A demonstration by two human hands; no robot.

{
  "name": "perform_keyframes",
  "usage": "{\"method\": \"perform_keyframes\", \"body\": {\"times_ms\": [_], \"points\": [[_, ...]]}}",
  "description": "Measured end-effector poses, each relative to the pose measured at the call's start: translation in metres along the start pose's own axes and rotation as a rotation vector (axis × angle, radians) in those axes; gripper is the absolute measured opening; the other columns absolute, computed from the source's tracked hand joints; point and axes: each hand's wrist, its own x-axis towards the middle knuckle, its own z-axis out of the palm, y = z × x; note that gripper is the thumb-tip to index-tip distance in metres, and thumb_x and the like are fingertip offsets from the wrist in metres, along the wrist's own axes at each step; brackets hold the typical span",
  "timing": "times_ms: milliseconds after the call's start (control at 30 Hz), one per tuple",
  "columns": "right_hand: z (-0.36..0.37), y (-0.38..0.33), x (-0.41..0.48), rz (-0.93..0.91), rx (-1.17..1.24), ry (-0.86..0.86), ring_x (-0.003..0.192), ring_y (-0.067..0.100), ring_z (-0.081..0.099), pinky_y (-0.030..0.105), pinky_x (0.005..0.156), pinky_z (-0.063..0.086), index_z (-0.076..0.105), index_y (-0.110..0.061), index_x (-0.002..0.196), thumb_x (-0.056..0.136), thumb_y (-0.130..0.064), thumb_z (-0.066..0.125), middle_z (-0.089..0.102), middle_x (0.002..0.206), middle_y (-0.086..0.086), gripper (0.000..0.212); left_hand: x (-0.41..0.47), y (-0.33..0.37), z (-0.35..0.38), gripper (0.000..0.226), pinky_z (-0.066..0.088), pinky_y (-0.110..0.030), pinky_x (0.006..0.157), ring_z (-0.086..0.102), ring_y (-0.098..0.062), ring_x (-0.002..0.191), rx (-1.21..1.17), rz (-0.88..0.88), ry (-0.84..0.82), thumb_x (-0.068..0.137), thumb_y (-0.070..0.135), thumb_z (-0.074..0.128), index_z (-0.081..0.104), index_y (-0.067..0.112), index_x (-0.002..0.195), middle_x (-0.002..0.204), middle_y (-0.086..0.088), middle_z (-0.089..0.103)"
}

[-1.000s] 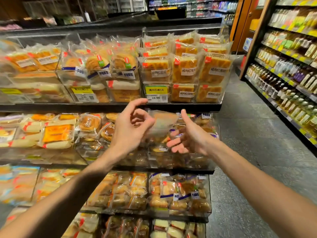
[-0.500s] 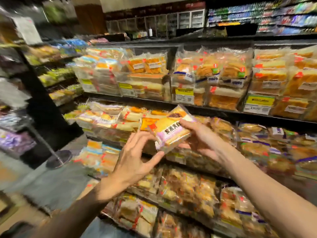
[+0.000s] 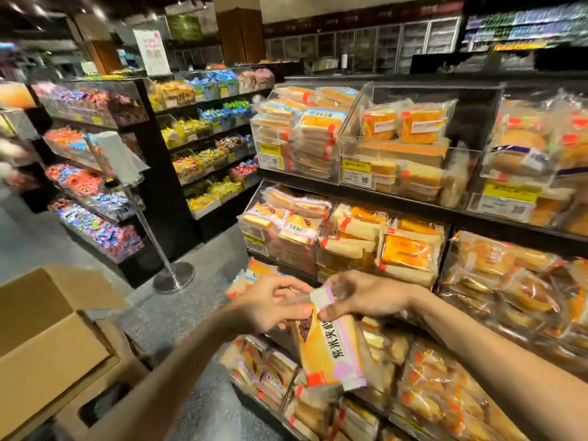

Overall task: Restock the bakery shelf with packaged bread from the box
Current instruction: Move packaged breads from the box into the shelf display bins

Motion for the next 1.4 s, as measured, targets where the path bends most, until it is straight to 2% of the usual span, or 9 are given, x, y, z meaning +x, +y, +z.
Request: {"method": "perform_keyframes", "body": {"times_ms": [133,333,433,567,700,1000,1233,1333,1400], "points": [[-0.003,-0.003,0.057,0.003,0.117,0.088,0.085,0.005,0.056,0.009,0.071,0.044,0.058,-0.022,0.101,0.083,-0.036,0.077,0.061,0.091,-0.009,0.03,0.032,-0.034,-0.036,0.006,0.058,-0.048,0.075,0.068,-0.017,0.072,-0.01,-0.078,0.027,0.091,0.016,0.07,0.066,0.017,0.087,0.074,0.004,0.067],[-0.035,0.025,0.168,0.09,0.307,0.212,0.069,0.013,0.053,0.021,0.052,0.044,0.055,-0.01,0.105,0.076,-0.026,0.084,0.059,0.086,0.005,0.045,0.113,-0.079,-0.109,0.012,0.048,-0.018,0.053,0.063,-0.004,0.058,-0.018,-0.075,0.199,0.088,0.012,0.071,0.063,0.007,0.081,0.074,-0.006,0.064],[-0.053,0.03,0.219,0.089,0.382,0.385,0.067,0.012,0.057,0.016,0.054,0.045,0.048,-0.015,0.098,0.073,-0.012,0.086,0.061,0.087,0.008,0.046,0.163,-0.086,-0.129,0.012,0.046,-0.018,0.047,0.059,-0.008,0.048,-0.149,-0.134,0.228,0.09,-0.001,0.066,0.058,0.003,0.083,0.067,-0.012,0.05],[-0.079,0.028,0.276,-0.042,-0.088,0.555,0.102,0.015,0.06,0.027,0.087,0.048,0.049,-0.016,0.123,0.068,-0.035,0.089,0.062,0.114,0.001,0.07,0.244,-0.095,-0.146,0.017,0.054,-0.023,0.052,0.059,-0.016,0.061,-0.319,-0.187,0.317,0.094,-0.002,0.061,0.056,0.008,0.08,0.076,-0.011,0.057],[-0.093,0.03,0.309,0.017,-0.481,0.517,0.124,0.032,0.047,0.037,0.103,0.038,0.05,-0.015,0.131,0.079,-0.033,0.079,0.051,0.129,0.013,0.062,0.291,-0.098,-0.142,0.022,0.056,-0.033,0.065,0.063,-0.018,0.071,-0.41,-0.28,0.378,0.096,-0.001,0.057,0.05,0.015,0.083,0.086,-0.008,0.06],[-0.086,0.041,0.324,0.132,-0.769,0.458,0.129,0.029,0.039,0.042,0.107,0.036,0.047,-0.014,0.139,0.092,-0.032,0.064,0.049,0.136,0.012,0.053,0.32,-0.125,-0.151,0.031,0.052,-0.039,0.088,0.064,-0.023,0.079,0.633,-0.105,0.25,0.096,0.035,0.061,0.059,0.016,0.071,0.069,-0.002,0.061],[-0.077,0.031,0.311,0.041,-0.77,0.586,0.13,0.03,0.039,0.044,0.107,0.035,0.058,-0.015,0.136,0.091,-0.038,0.064,0.05,0.137,0.011,0.05,0.305,-0.123,-0.17,0.04,0.055,-0.041,0.083,0.068,-0.025,0.084,0.566,-0.061,0.24,0.095,0.038,0.064,0.061,0.012,0.125,0.078,-0.003,0.067],[-0.064,-0.001,0.325,-0.057,-0.694,0.624,0.117,0.033,0.051,0.044,0.098,0.044,0.065,-0.011,0.124,0.09,-0.035,0.066,0.06,0.122,0.011,0.042,0.279,-0.123,-0.206,0.022,0.053,-0.035,0.08,0.066,-0.027,0.095,0.558,-0.056,0.326,0.093,0.038,0.063,0.07,0.02,0.104,0.091,-0.006,0.069],[-0.048,-0.032,0.342,-0.145,-0.662,0.582,0.114,0.034,0.055,0.043,0.095,0.048,0.065,-0.012,0.124,0.09,-0.034,0.065,0.062,0.118,0.011,0.04,0.25,-0.126,-0.238,0.021,0.049,-0.031,0.072,0.064,-0.025,0.087,0.584,-0.072,0.381,0.092,0.041,0.064,0.066,0.023,0.083,0.075,0.002,0.061]]}}
